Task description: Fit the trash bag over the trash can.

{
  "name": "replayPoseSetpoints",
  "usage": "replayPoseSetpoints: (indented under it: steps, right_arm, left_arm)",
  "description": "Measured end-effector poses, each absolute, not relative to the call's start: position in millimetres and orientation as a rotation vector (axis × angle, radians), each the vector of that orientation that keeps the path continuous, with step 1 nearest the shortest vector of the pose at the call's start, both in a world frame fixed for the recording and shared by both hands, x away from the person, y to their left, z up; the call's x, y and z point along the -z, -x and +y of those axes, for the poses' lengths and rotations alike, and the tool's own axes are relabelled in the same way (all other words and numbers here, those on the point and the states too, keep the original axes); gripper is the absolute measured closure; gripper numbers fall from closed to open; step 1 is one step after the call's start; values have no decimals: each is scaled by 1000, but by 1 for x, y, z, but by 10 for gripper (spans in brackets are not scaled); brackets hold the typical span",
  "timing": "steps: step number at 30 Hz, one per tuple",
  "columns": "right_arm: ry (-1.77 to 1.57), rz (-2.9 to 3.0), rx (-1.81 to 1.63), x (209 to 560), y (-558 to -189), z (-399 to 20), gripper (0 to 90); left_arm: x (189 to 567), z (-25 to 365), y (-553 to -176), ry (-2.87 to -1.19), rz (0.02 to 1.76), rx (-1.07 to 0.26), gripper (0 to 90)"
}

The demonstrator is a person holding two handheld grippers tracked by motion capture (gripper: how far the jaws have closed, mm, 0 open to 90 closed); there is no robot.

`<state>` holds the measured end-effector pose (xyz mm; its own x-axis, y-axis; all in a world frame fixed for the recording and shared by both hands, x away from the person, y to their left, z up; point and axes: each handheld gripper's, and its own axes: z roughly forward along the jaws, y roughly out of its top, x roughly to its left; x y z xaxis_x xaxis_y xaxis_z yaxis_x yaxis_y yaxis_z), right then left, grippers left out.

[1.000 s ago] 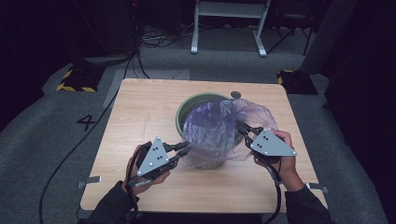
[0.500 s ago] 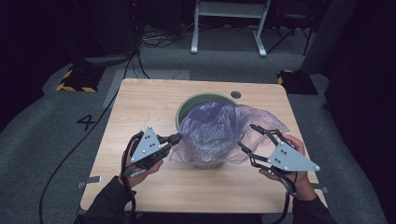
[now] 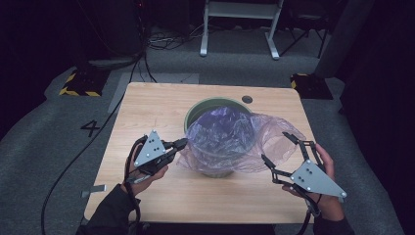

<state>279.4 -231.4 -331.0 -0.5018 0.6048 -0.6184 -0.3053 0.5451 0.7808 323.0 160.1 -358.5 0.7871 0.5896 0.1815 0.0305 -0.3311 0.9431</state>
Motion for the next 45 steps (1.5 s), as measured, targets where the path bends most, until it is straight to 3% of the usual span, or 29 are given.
replayPoseSetpoints:
  steps: [3,5,8,11,15,23,26,28,31,36,45]
  right_arm:
    - [-244,1791,-1098,331,-284,-229,324]
    - [-227,1800,-1075,331,-288,-226,428]
    - [-230,1801,-1052,330,-291,-221,491]
    - [-227,1797,-1040,329,-293,-214,507]
    - [-236,1807,-1031,327,-298,-205,488]
    - [-274,1847,-1038,326,-311,-196,466]
    - [-283,1857,-1070,326,-312,-196,449]
    - [-281,1862,-1092,325,-311,-196,428]
    - [-283,1862,-1128,323,-308,-200,394]
    - [-312,1833,-1147,321,-304,-211,325]
    - [-353,1807,-1157,317,-294,-236,234]
  left_arm:
    - [359,161,-322,-1829,431,-568,872]
    - [359,160,-320,-1826,444,-574,597]
    - [359,162,-316,-1830,437,-549,313]
    - [356,167,-310,-1794,440,-535,191]
    - [350,171,-301,-1788,417,-528,155]
    - [349,139,-290,-1901,307,-522,166]
    - [352,127,-295,-1934,326,-595,288]
    - [352,124,-301,-1945,332,-608,487]
    - [352,128,-309,-1924,360,-610,685]
    - [352,135,-317,-1921,378,-612,868]
    - [348,146,-321,-1896,401,-627,896]
